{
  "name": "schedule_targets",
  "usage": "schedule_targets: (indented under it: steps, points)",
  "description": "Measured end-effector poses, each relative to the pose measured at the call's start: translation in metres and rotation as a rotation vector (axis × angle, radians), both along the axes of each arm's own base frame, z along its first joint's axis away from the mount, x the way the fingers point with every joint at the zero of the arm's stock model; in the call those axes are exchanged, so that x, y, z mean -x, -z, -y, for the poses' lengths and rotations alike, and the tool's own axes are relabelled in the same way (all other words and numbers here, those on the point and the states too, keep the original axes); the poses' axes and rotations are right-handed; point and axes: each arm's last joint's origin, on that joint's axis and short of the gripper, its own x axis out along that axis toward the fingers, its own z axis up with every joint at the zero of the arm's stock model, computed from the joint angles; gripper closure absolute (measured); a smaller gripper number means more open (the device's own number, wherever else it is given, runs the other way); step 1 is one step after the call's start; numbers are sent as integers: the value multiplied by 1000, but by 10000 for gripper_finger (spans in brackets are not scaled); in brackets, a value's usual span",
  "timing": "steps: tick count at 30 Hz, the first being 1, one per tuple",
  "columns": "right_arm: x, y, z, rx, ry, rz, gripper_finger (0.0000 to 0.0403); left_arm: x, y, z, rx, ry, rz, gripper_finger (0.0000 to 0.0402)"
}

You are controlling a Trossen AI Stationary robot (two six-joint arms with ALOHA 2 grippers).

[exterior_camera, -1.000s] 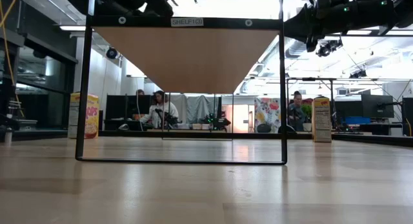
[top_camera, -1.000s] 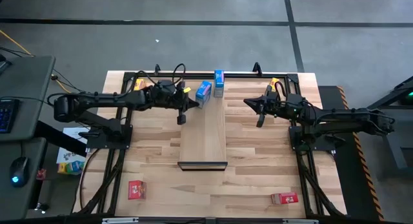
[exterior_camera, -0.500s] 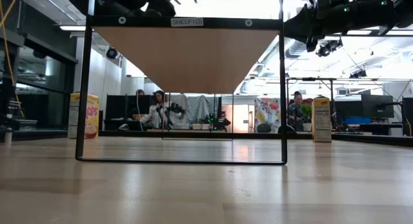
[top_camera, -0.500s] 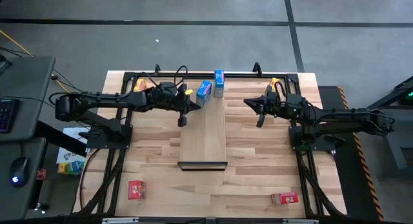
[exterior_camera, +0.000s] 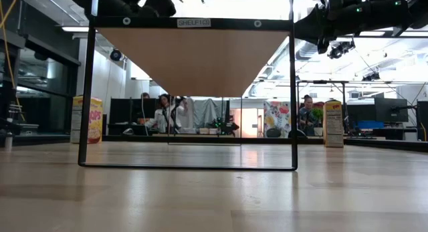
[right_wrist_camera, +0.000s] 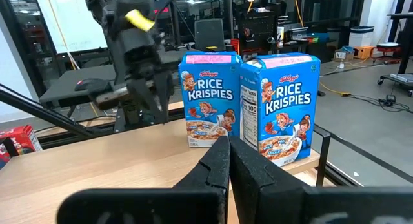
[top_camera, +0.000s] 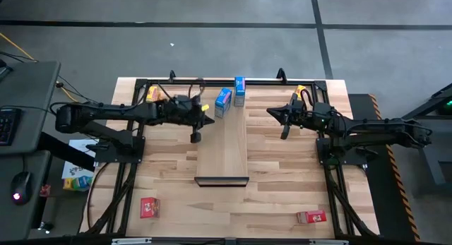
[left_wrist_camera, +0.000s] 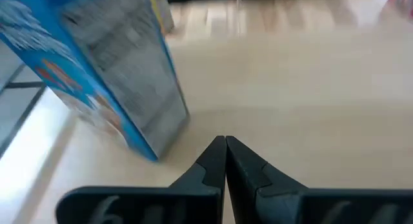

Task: Stack cereal on shelf
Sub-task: Put the blue cereal box on the shelf

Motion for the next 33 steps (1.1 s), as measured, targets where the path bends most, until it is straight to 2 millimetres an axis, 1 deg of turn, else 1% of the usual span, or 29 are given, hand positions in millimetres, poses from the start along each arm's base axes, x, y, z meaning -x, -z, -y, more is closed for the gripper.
schedule_targets:
  steps: [7,11,16,18,21,24,27,33]
  points:
    - [0,-1,0,1,0,6,403,0,0,32,-208,-24,-64,401]
    - [0,-1,0,3,0,14,403,0,-1,49,-370,-35,-85,401]
    - [0,-1,0,10,0,12,403,-10,-9,62,-550,-9,-2,401]
    - [0,-1,0,10,0,12,403,-17,-11,62,-599,0,-8,401]
    - [0,-1,0,10,0,12,403,-30,-10,53,-660,-57,-71,401]
    - [0,-1,0,11,0,12,403,-45,-9,44,-684,-79,-118,401]
    - [0,-1,0,11,0,12,403,-57,-4,38,-692,-88,-160,401]
    - [0,-1,0,10,0,6,403,-64,0,32,-697,-95,-188,401]
